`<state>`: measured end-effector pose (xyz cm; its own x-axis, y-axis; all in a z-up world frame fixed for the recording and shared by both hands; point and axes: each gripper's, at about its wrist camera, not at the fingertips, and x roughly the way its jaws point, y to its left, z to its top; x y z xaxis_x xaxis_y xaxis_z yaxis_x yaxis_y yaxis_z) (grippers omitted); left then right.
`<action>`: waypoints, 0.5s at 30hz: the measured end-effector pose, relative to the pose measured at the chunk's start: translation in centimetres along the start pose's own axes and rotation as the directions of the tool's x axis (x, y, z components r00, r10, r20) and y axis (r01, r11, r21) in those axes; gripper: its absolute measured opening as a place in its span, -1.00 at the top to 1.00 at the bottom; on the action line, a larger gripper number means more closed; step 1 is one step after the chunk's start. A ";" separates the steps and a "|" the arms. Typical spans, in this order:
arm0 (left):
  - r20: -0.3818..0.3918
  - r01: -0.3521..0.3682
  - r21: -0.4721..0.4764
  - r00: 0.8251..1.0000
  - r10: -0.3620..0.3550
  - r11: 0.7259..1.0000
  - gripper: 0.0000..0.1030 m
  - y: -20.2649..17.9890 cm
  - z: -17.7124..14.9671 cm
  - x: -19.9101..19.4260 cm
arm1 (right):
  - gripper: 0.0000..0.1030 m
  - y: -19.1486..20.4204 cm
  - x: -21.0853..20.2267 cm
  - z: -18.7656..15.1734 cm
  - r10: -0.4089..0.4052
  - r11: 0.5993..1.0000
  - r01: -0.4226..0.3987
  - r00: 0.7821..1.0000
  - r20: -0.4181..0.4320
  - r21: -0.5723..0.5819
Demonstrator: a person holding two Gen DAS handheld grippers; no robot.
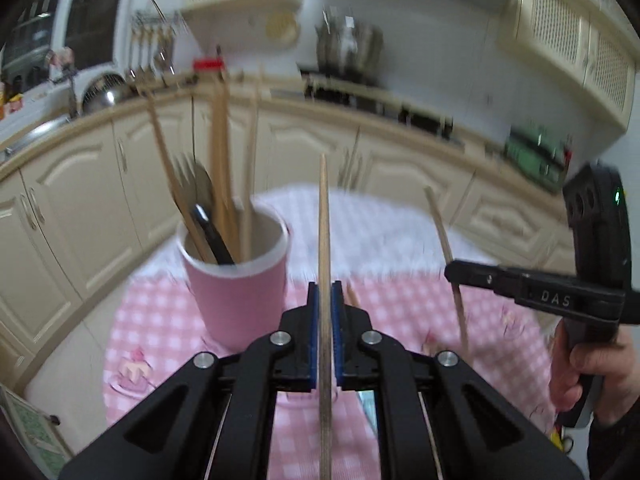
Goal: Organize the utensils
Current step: 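Lift both held chopsticks upright and carry them over the pink cup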
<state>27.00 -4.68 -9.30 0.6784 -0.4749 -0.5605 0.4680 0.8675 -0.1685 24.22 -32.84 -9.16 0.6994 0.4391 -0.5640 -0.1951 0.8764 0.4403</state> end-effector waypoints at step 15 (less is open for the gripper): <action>0.267 -0.066 -0.045 0.961 0.075 0.997 0.89 2.1 5.9 -5.0 | 0.89 5.5 -0.6 5.2 0.075 0.992 -0.060 0.989 0.131 -0.114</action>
<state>27.92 -1.34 -2.06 0.8382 -0.4304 -0.3348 0.3965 0.9026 -0.1678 26.31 -29.29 -2.75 0.7669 0.4739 -0.4328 -0.3138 0.8652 0.3911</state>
